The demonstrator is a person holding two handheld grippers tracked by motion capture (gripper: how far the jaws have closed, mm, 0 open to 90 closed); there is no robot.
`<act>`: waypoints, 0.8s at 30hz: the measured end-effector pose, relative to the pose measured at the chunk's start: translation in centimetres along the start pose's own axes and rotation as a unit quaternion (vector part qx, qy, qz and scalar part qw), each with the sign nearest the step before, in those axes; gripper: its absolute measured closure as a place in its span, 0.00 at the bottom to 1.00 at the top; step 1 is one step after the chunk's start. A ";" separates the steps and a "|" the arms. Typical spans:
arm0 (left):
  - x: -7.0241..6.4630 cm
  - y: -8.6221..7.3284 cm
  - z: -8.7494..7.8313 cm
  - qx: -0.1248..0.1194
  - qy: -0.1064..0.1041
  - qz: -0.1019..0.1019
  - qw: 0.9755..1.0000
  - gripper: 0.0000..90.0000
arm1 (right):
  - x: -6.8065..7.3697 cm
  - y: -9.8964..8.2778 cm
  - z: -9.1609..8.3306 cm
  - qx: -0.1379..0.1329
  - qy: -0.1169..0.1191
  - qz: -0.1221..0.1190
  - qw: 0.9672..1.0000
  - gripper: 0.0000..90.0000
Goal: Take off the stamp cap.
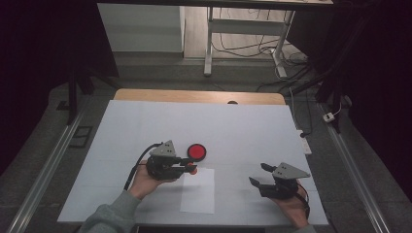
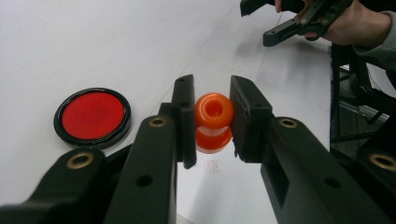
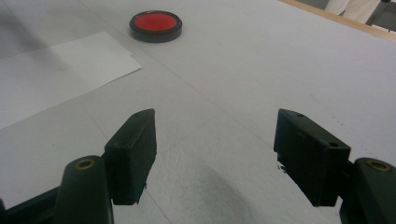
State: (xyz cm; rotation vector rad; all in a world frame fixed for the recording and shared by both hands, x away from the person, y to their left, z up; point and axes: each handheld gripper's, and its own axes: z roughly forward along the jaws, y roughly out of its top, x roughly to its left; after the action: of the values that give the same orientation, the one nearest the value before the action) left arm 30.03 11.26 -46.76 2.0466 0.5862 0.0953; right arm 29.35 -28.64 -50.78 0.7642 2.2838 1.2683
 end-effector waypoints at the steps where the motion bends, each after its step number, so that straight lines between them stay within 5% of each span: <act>1: 0.0 0.0 0.0 0.000 0.000 0.000 1.000 0.80 | 0.0 0.0 0.0 -0.003 0.001 0.000 1.000 0.33; 24: 0.0 0.1 0.2 -0.002 0.002 -0.002 1.000 0.80 | 1.6 1.5 0.7 -0.007 0.026 -0.003 1.000 0.33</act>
State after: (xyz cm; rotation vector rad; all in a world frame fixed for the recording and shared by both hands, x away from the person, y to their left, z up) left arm 30.14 11.10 -46.80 2.0417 0.5913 0.0973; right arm 28.97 -26.54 -49.99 0.7269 2.3143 1.3150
